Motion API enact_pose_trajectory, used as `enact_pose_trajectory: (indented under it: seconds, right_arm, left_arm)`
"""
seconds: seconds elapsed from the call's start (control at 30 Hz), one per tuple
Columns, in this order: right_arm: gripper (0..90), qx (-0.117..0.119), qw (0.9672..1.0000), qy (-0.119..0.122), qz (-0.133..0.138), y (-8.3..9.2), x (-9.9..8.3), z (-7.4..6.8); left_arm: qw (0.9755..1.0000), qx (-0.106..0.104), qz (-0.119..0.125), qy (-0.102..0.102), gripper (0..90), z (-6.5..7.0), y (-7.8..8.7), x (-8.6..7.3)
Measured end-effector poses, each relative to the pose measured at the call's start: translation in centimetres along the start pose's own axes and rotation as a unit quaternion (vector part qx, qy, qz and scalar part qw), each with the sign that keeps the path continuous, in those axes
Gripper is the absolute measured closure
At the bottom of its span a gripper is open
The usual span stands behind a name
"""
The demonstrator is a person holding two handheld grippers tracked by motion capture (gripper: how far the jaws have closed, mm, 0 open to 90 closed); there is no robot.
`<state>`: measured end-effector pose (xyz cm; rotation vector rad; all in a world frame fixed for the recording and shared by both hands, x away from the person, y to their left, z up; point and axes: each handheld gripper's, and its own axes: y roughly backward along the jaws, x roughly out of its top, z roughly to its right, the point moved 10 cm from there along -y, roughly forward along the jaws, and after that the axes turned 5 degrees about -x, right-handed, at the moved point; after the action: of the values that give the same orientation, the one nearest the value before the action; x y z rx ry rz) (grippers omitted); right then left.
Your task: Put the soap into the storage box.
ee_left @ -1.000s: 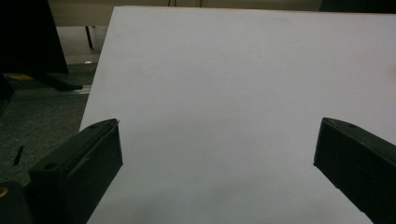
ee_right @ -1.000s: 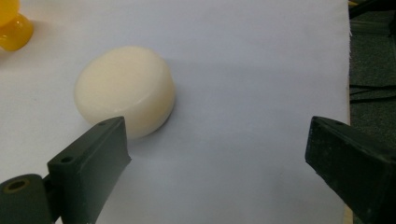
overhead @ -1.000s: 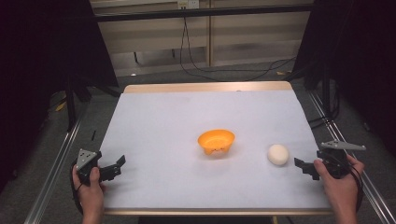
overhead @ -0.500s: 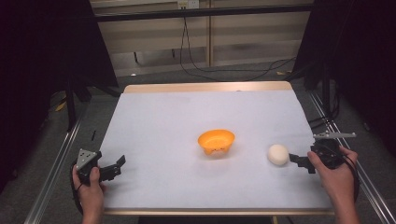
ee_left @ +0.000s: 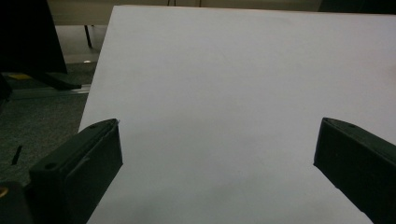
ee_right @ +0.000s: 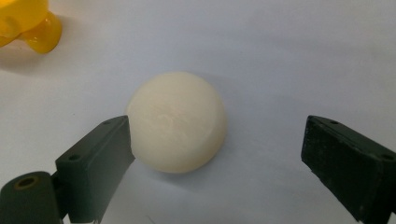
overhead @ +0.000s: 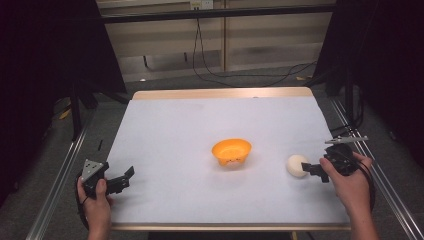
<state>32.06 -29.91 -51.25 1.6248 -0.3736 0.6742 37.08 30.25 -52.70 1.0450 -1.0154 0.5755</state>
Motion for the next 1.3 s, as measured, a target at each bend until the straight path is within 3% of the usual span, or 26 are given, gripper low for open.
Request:
enact_pose_trajectory:
  seconds: [0.57,0.83,0.93,1.13,1.3]
  right_arm:
    - [10.2,0.005,0.9997,-0.017,-0.016,-1.9,0.8,-2.1]
    - [11.4,-0.016,0.9986,-0.035,-0.036,-3.0,0.7,-2.5]
    - [14.1,-0.027,0.9981,-0.035,-0.043,-3.5,0.5,-2.4]
    - [20.7,-0.022,0.9977,-0.048,-0.042,-3.5,0.5,-2.7]
    - [22.8,-0.023,0.9979,-0.044,-0.041,-3.6,0.5,-2.8]
  left_arm:
    - [1.0000,0.001,0.000,0.001,1.0,0.0,0.0,0.0]
    - [1.0000,0.001,0.000,0.001,0.9,0.0,0.0,0.0]
    - [1.0000,0.000,0.001,0.003,0.9,0.0,0.0,0.0]
    - [1.0000,0.001,0.000,0.002,0.9,0.0,0.0,0.0]
    - [1.0000,0.001,0.000,0.001,0.9,-0.1,0.0,0.0]
